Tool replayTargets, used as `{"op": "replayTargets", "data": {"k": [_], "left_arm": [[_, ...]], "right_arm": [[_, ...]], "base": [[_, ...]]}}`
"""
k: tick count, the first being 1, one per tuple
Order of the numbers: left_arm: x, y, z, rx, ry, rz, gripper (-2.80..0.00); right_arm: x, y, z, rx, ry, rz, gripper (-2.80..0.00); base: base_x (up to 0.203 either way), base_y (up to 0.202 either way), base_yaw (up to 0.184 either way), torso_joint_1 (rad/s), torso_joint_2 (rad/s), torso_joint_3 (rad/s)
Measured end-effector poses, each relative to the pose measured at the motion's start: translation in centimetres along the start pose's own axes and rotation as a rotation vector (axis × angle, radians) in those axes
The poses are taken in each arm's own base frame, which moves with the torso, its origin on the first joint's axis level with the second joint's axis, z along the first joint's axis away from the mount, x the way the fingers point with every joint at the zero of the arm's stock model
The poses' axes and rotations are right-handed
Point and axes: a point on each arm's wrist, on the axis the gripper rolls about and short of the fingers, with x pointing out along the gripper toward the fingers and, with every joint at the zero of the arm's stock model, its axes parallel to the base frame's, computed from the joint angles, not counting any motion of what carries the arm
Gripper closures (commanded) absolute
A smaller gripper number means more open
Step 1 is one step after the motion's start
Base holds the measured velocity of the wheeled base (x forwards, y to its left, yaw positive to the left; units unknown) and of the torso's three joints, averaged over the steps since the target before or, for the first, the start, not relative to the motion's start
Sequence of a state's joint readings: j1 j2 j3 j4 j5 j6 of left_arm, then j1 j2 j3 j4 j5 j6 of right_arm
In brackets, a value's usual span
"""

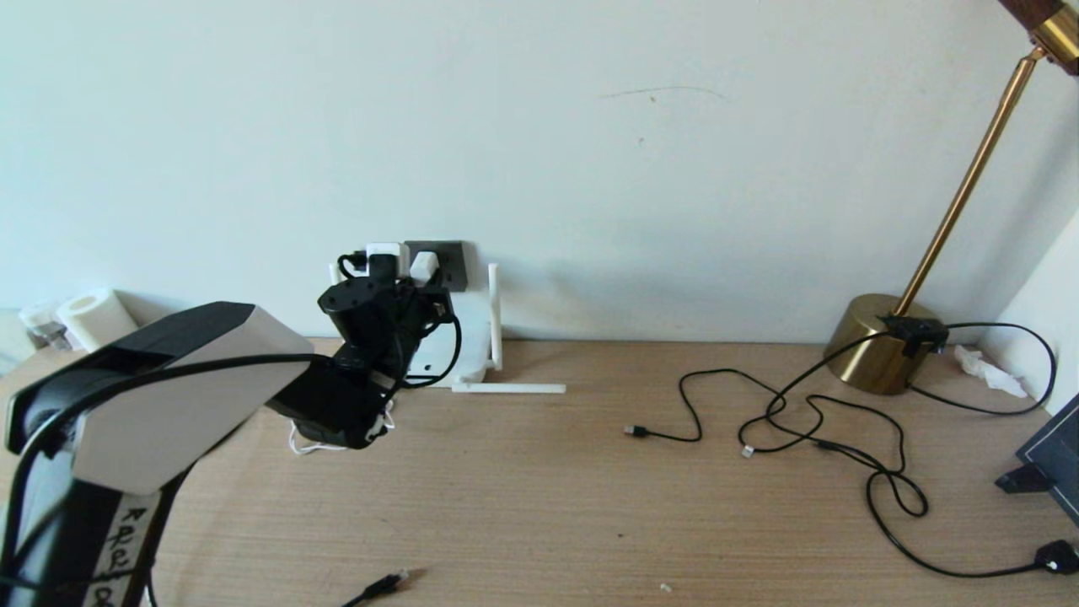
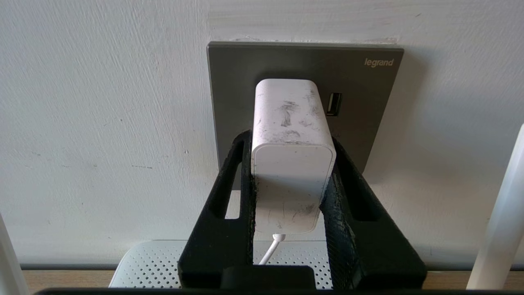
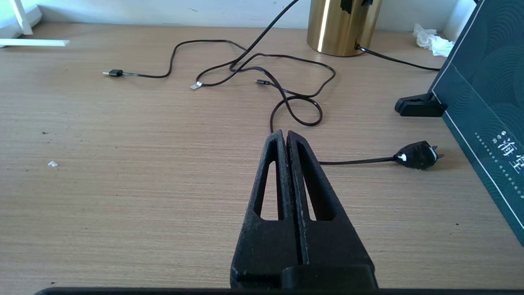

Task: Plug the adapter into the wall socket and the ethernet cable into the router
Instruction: Plug plug into socket

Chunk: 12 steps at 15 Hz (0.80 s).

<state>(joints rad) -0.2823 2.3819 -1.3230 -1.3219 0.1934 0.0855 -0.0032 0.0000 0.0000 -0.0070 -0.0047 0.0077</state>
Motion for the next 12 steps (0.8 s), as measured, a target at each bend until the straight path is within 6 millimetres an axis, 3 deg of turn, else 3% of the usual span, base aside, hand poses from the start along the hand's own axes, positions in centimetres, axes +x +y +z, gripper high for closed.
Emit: {"op": "replayTargets", "data": {"k": [12], "left_arm": [[0.84,0.25,-0.67,0.002,0.004,0.009,0.0]], "right_arm": [[0.0,0.0,0.0,0.0,0.0,0.0,0.0]], "base": [[0.0,0.0,0.0,0.0,0.0,0.0]]}}
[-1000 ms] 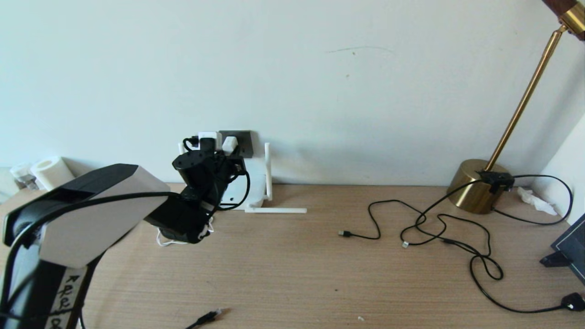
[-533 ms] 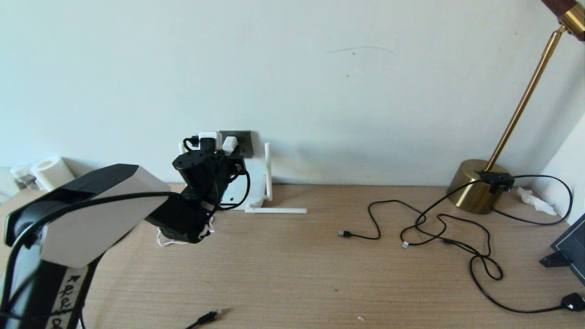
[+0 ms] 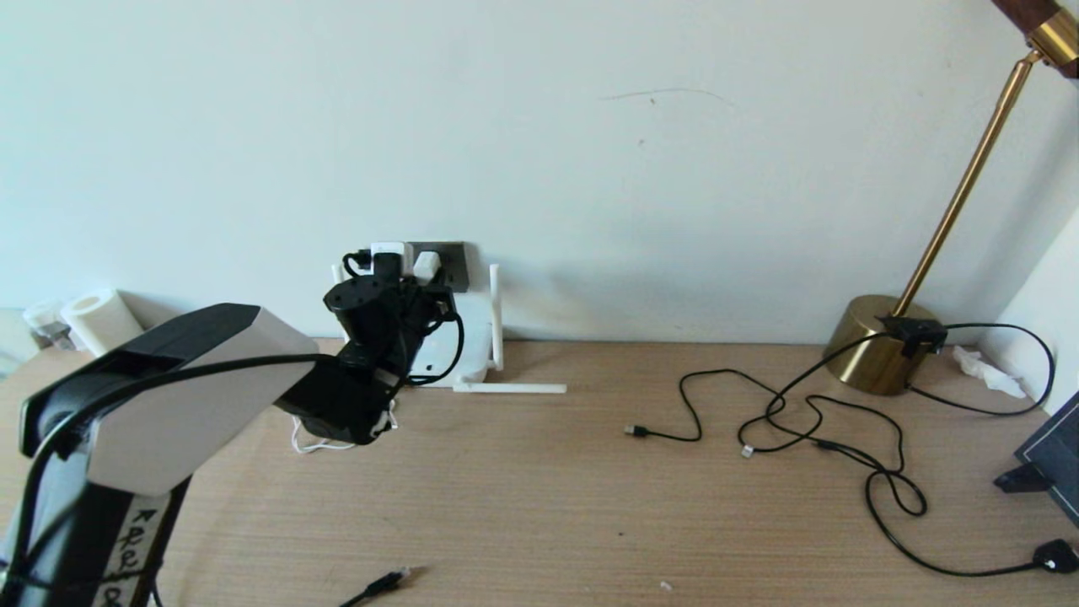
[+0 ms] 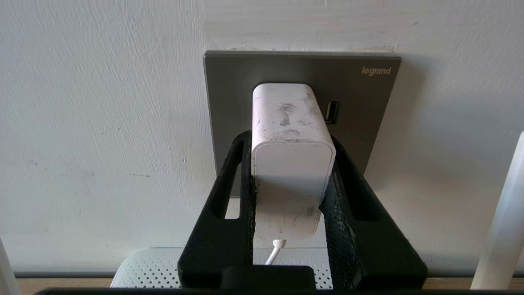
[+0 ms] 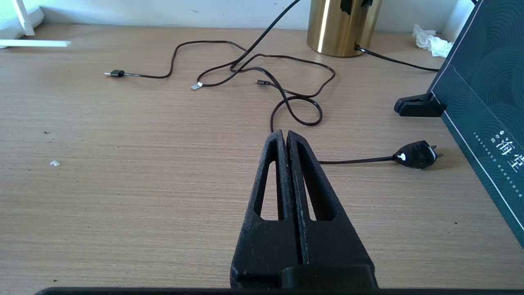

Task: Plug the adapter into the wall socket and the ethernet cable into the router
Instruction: Plug plug into socket

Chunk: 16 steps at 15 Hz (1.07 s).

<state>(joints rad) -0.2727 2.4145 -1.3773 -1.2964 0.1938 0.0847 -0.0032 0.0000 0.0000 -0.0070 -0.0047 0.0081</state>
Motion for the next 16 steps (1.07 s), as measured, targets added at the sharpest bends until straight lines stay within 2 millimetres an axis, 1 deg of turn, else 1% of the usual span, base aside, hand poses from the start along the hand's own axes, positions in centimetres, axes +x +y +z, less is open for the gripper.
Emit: {"op": "replayTargets", "data": {"k": [16], "left_arm": [[0.16,0.1,-0.37,0.0,0.001,0.003,0.0]], "right_arm": [[0.0,0.0,0.0,0.0,0.0,0.0,0.0]], "base": [[0.0,0.0,0.0,0.0,0.0,0.0]]}}
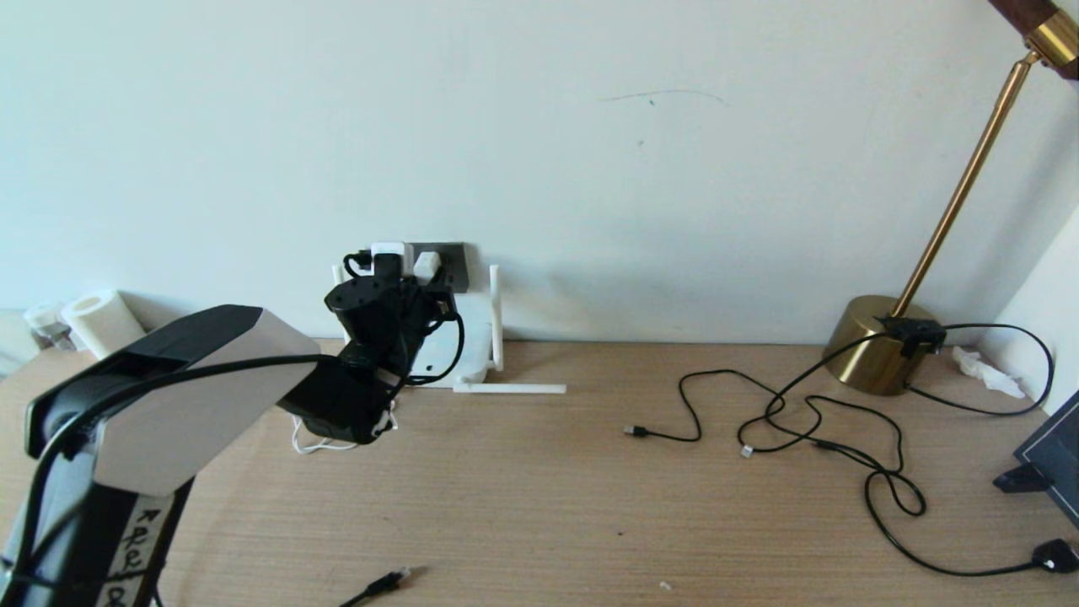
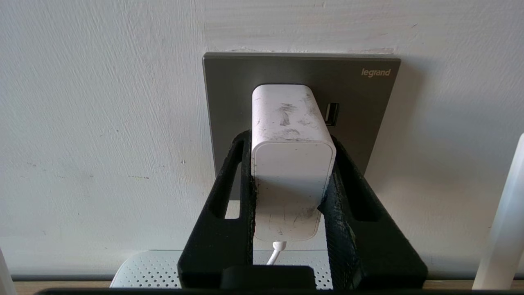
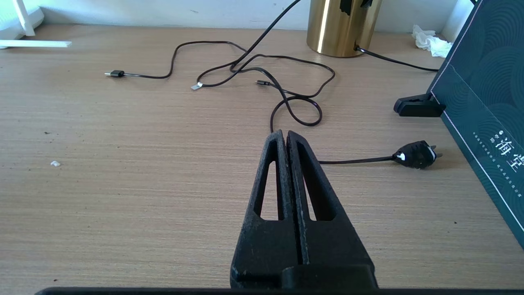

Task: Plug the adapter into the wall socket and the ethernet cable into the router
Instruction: Plug plug into socket

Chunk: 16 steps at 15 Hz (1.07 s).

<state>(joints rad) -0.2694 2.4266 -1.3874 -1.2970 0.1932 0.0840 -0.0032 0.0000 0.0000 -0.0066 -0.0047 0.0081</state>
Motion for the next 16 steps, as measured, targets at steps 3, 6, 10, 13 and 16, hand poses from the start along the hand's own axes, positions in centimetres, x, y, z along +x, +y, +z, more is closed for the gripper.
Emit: {"op": "replayTargets", "data": {"k": [3,6,10,13,16], "left_arm": [[-0.01,0.02,-0.14,0.001,0.002,0.0,0.0],[-0.01,0.07,-0.22,0.002,0.004,-0.001,-2.8],[-0.02,0.16,-0.26,0.002,0.006,0.0,-2.8],[-0.06,0.09,0.06,0.0,-0.003,0.0,-2.8],[-0.91,0.04,0.56,0.001,0.011,-0.01,-2.8]], "right_arm": [[0.0,0.0,0.0,0.0,0.0,0.0,0.0],[0.0,0.0,0.0,0.0,0.0,0.0,0.0],[0.0,0.0,0.0,-0.001,0.0,0.0,0.0],[0.0,0.0,0.0,0.0,0.0,0.0,0.0],[0.0,0.0,0.0,0.0,0.0,0.0,0.0]], "base": [[0.0,0.0,0.0,0.0,0.0,0.0],[0.0,0.0,0.0,0.0,0.0,0.0],[0.0,0.0,0.0,0.0,0.0,0.0],[0.0,0.0,0.0,0.0,0.0,0.0],[0.0,0.0,0.0,0.0,0.0,0.0]]}}
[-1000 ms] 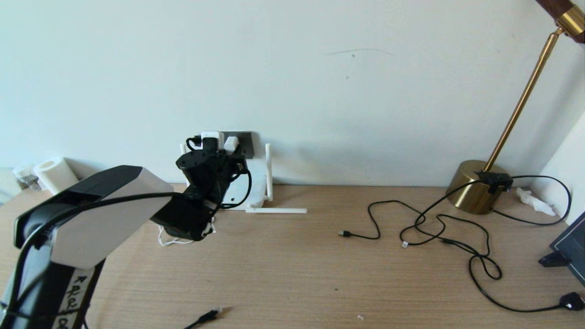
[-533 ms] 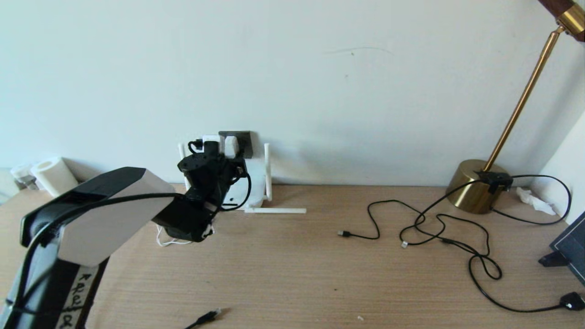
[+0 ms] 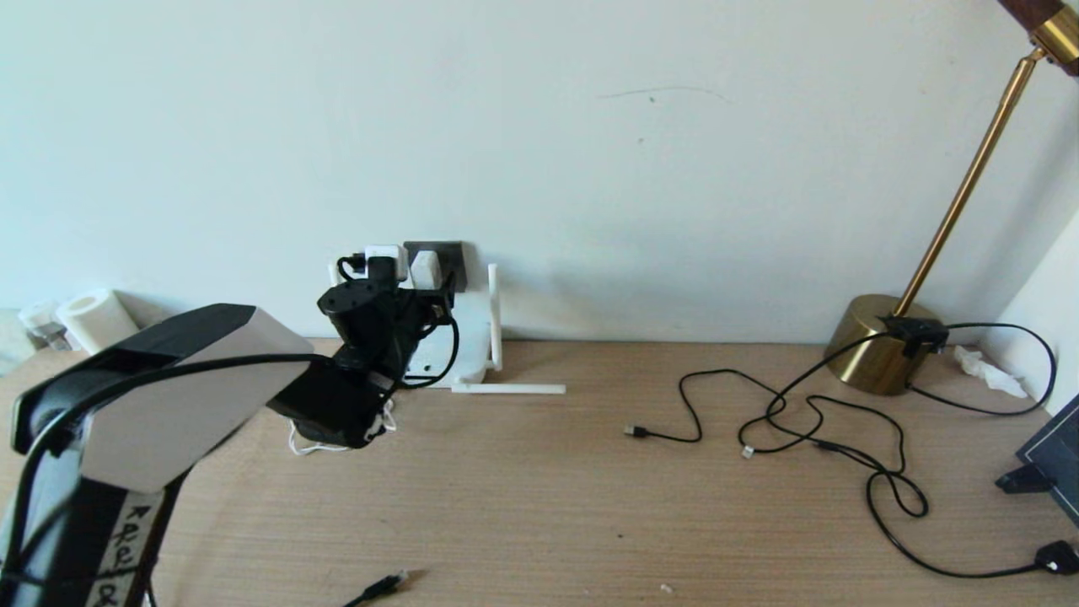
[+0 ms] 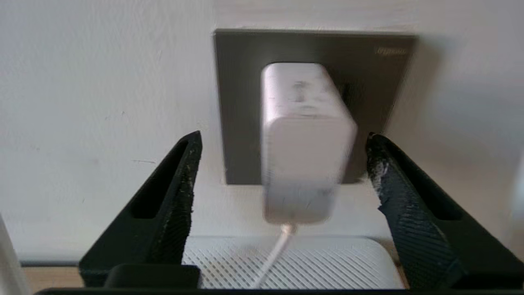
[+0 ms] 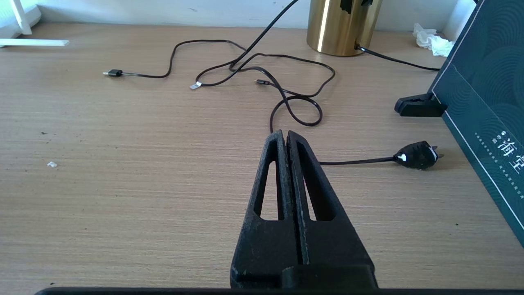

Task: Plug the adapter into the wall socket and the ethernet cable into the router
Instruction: Plug plug into socket, then pick up cable

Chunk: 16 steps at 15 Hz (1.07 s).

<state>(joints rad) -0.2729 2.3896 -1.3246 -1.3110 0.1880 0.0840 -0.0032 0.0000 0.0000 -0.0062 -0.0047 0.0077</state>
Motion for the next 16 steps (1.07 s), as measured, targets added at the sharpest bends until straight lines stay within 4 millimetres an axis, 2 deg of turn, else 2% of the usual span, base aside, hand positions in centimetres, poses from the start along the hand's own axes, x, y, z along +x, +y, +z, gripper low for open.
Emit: {"op": "replayTargets", "data": {"k": [4,6,8,11,13,15,16], "left_arm": [[-2.1,0.0,2.5,-0.001,0.009,-0.035,-2.8],[-3.8,0.0,5.4,0.012,-0.012,-0.066,-2.8],[-6.4,0.3,8.5,0.055,-0.015,-0.119,-2.8],[-11.9,1.6,13.5,0.143,0.022,-0.245,-2.8],[-16.3,2.7,16.7,0.24,0.091,-0.353,-2.8],[-21.2,3.6,18.3,0.354,0.236,-0.464,-2.8],[-23.9,4.0,18.4,0.416,0.331,-0.532,-2.8]], "right_arm": [[0.0,0.0,0.0,0.0,0.0,0.0,0.0],[0.0,0.0,0.0,0.0,0.0,0.0,0.0],[0.0,0.0,0.0,0.0,0.0,0.0,0.0],[0.0,0.0,0.0,0.0,-0.001,0.0,0.0],[0.0,0.0,0.0,0.0,0.0,0.0,0.0],[0.0,0.0,0.0,0.0,-0.001,0.0,0.0],[0.0,0.0,0.0,0.0,-0.001,0.0,0.0]], "base": [[0.0,0.0,0.0,0.0,0.0,0.0],[0.0,0.0,0.0,0.0,0.0,0.0],[0.0,0.0,0.0,0.0,0.0,0.0],[0.0,0.0,0.0,0.0,0.0,0.0],[0.0,0.0,0.0,0.0,0.0,0.0],[0.0,0.0,0.0,0.0,0.0,0.0],[0.0,0.0,0.0,0.0,0.0,0.0]]}}
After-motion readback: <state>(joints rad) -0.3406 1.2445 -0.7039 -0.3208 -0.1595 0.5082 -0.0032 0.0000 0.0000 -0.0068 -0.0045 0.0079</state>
